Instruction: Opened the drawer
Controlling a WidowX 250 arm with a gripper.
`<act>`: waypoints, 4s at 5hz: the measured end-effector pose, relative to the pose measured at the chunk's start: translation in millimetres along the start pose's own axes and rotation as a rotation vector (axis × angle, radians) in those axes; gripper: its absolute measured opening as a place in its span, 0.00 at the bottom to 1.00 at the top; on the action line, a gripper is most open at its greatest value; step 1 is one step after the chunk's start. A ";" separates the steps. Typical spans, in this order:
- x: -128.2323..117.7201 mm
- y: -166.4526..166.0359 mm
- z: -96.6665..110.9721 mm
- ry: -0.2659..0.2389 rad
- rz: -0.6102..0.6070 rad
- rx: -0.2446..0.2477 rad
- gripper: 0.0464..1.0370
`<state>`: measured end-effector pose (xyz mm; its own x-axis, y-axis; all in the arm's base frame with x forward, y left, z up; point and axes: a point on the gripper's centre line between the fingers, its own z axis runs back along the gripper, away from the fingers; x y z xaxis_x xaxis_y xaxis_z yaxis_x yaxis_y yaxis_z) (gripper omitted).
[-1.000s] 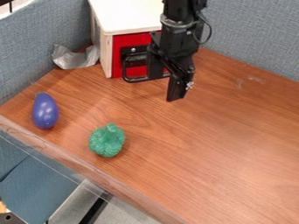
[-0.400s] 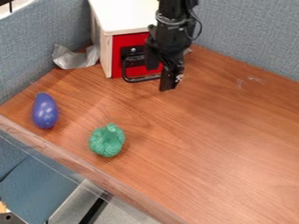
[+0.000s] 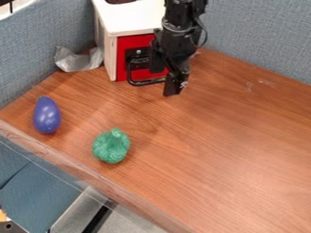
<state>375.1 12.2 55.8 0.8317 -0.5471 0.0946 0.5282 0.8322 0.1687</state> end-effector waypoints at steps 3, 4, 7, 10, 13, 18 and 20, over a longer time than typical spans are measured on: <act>8.2 4.8 -9.8 -0.013 0.029 0.008 0.96; 7.6 7.0 -16.7 0.001 0.032 0.007 0.96; 3.2 10.9 -25.6 0.018 0.071 -0.001 0.61; 5.6 0.6 -25.3 0.006 0.088 -0.041 0.11; 2.4 -35.7 -16.1 -0.012 0.064 -0.103 0.11; -2.4 -80.2 -4.4 -0.029 0.008 -0.145 0.09; -1.0 -90.0 -2.4 -0.032 0.008 -0.157 0.09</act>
<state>327.1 -61.9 38.1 0.8314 -0.5411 0.1268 0.5440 0.8390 0.0128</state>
